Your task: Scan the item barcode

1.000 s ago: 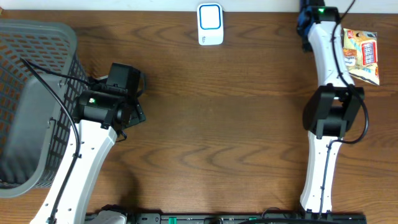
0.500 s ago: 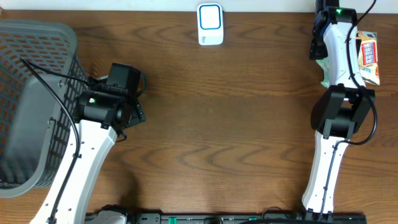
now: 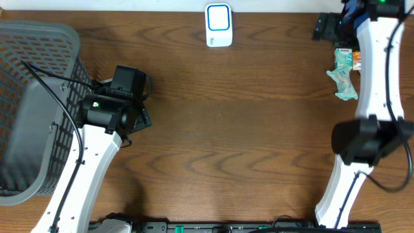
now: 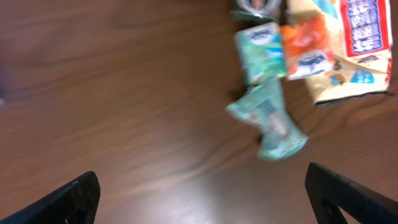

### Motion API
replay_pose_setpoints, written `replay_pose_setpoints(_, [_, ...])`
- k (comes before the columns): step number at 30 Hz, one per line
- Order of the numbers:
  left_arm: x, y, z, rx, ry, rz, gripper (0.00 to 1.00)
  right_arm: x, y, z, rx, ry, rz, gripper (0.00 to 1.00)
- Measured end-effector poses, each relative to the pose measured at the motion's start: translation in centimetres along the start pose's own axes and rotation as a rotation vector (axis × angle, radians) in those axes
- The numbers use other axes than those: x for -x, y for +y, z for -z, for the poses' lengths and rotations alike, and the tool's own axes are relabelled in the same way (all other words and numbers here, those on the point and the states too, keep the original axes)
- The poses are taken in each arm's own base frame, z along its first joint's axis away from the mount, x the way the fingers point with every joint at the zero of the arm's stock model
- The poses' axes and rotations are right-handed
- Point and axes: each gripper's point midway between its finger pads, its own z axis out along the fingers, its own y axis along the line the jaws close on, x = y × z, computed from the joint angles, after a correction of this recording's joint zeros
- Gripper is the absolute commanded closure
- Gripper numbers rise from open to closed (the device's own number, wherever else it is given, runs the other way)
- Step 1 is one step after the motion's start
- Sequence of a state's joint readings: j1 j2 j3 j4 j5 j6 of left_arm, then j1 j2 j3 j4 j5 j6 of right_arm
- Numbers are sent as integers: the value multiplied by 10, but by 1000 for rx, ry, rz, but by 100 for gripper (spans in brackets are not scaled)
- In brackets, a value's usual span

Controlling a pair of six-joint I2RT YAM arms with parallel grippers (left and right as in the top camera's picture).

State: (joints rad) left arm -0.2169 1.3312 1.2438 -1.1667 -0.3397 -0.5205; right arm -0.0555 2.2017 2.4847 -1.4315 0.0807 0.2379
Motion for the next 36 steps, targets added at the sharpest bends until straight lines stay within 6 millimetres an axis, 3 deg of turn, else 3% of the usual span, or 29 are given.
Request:
replay_pose_setpoints(5, [0, 0, 0, 0, 1, 0, 2, -19, 42, 72, 115, -55, 81, 1])
replay_pose_setpoints(11, [0, 0, 0, 0, 0, 0, 2, -51, 73, 114, 219, -41, 201, 1])
replay_pose_setpoints(20, [0, 0, 0, 0, 0, 0, 2, -82, 62, 159, 245, -30, 245, 1])
replay_pose_setpoints(27, [0, 0, 0, 0, 0, 0, 2, -87, 57, 180, 258, -72, 250, 1])
replay_pose_setpoints(36, [0, 0, 0, 1, 0, 0, 3, -123, 37, 210, 274, -137, 271, 1])
